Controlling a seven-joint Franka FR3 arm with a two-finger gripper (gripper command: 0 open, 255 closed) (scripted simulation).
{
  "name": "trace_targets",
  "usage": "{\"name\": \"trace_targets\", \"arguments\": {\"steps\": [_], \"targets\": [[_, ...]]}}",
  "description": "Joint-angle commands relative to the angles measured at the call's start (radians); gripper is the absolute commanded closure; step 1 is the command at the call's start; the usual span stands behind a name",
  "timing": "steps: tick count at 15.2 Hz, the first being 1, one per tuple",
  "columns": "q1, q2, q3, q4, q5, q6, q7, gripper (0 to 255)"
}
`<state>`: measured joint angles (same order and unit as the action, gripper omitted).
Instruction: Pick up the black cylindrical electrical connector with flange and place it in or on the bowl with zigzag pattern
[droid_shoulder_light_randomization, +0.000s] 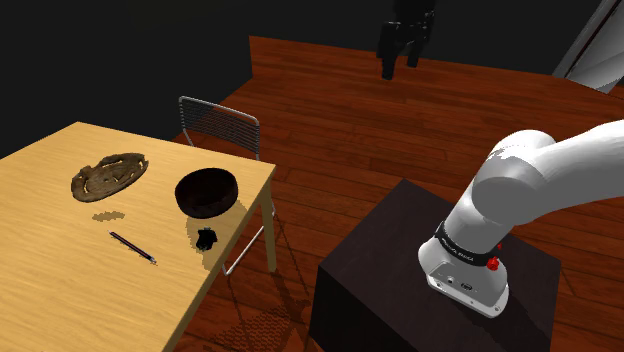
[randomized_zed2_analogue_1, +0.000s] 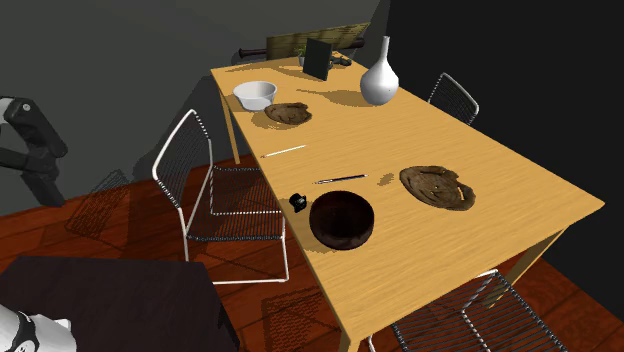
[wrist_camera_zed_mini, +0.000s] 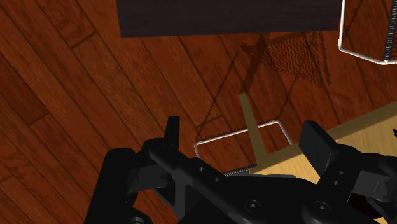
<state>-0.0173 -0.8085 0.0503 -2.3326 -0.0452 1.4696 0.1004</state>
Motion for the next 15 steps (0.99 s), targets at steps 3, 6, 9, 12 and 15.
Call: {"name": "trace_targets", "arguments": {"steps": [3,6,9,12,15], "targets": [[0.011,0.019,0.031,-0.03,0.027,0.048,0.036,0],[0.028,0.058,0.079,-0.066,0.064,0.123,0.088,0],[0.045,0.109,0.127,-0.091,0.098,0.2,0.139,0],[0.06,0.173,0.176,-0.104,0.127,0.28,0.19,0],[0.072,0.247,0.225,-0.106,0.15,0.359,0.241,0]]}}
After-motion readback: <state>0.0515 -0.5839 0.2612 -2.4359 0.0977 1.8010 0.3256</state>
